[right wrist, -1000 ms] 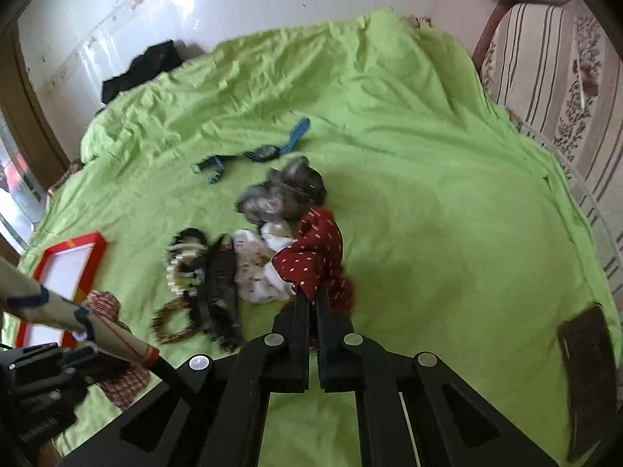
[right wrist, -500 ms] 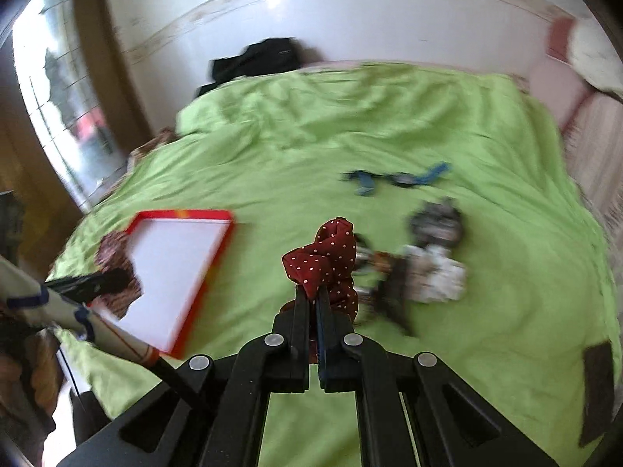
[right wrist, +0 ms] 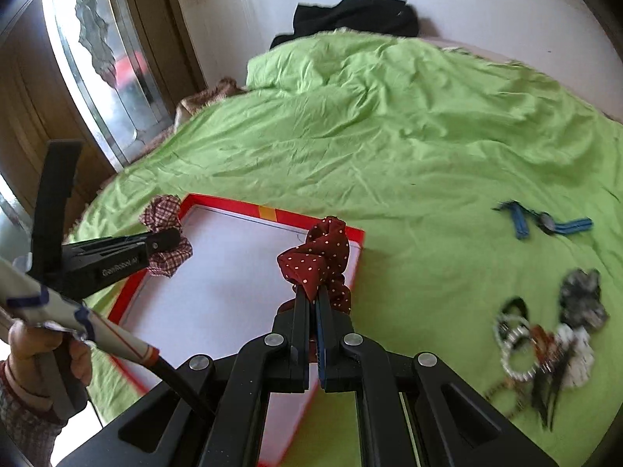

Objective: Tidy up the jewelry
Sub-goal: 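Carry both scrunchies into the white tray and open both tools, then move both open tools back over the accessory pile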

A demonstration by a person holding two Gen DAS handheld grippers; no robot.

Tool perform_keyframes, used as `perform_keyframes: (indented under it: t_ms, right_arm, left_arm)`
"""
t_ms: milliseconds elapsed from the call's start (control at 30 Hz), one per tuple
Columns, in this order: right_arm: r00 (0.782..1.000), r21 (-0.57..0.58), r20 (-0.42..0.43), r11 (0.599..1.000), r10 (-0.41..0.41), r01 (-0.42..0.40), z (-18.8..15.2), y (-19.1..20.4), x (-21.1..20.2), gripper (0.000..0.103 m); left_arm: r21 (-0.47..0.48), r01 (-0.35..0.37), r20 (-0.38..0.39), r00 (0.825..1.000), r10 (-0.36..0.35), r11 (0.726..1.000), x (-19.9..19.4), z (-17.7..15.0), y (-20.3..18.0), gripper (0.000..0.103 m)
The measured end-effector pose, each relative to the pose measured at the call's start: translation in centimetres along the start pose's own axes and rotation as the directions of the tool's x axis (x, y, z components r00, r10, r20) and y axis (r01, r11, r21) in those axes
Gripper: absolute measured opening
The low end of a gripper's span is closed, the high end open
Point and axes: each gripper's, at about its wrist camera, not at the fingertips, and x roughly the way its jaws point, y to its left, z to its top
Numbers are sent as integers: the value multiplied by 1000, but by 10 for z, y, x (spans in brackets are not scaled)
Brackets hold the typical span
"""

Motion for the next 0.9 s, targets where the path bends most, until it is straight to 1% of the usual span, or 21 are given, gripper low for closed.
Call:
perform_keyframes:
  t_ms: [100,233,267,333,367,400,433,467,500,533,567,600,633,700,767,833,900]
  right_arm:
    - [999,-15,-31,1000,-23,23,12,5,34,3]
    - [997,-13,-79,1000,-19,18,17,5,68,3]
    - [996,-12,-88,1000,-16,15,17,5,75,3]
    - [995,-6,-103,1000,-7,6,15,6,85,4]
    - [994,-1,-110,1000,3,-3,14,6,89,4]
    - [993,10,-114,1000,19,-18,14,7,93,4]
    - [992,22,-118,999,33,-31,14,7,95,6]
    - [992,33,-121,999,46,-42,15,6,95,11]
    - [991,45,-119,997,62,-57,15,7,94,24]
    - [991,53,-112,996,73,-68,16,6,90,32]
    - [992,58,-96,996,76,-71,17,5,83,49]
    - [994,60,-81,996,75,-70,17,4,77,59]
    - [995,62,-64,996,75,-71,18,3,70,60]
    - [996,68,-43,995,76,-73,19,-1,51,60]
    - [997,76,-27,995,69,-66,16,-7,32,60]
    - [998,82,-18,995,56,-55,7,-15,11,60]
    - [999,86,-18,996,34,-32,-12,-25,-8,60]
  left_arm:
    - [-35,-11,-24,1000,10,999,24,9,12,12]
    - [-60,1,-63,998,-5,998,51,9,23,14]
    - [-61,-1,-66,998,-3,998,55,8,24,16]
    - [-67,-4,-58,998,0,998,58,7,26,20]
    - [-75,1,-55,998,-5,997,58,7,28,26]
    - [-89,9,-53,998,-14,996,57,7,29,35]
    - [-109,21,-47,999,-26,994,55,7,32,39]
    - [-127,31,-35,999,-36,991,50,7,34,42]
    - [-134,38,-29,999,-42,990,46,6,36,42]
    - [-139,46,-24,998,-50,989,41,7,37,42]
    - [-142,51,-18,998,-54,989,35,6,37,42]
    - [-145,53,-8,998,-55,988,28,5,37,44]
    - [-146,51,6,999,-51,988,19,4,37,45]
    - [-147,40,34,999,-36,988,3,1,35,51]
    - [-139,25,60,998,-17,990,-17,-6,29,52]
    - [-125,26,71,997,-17,992,-33,-16,19,53]
    - [-98,39,72,997,-32,994,-44,-31,4,56]
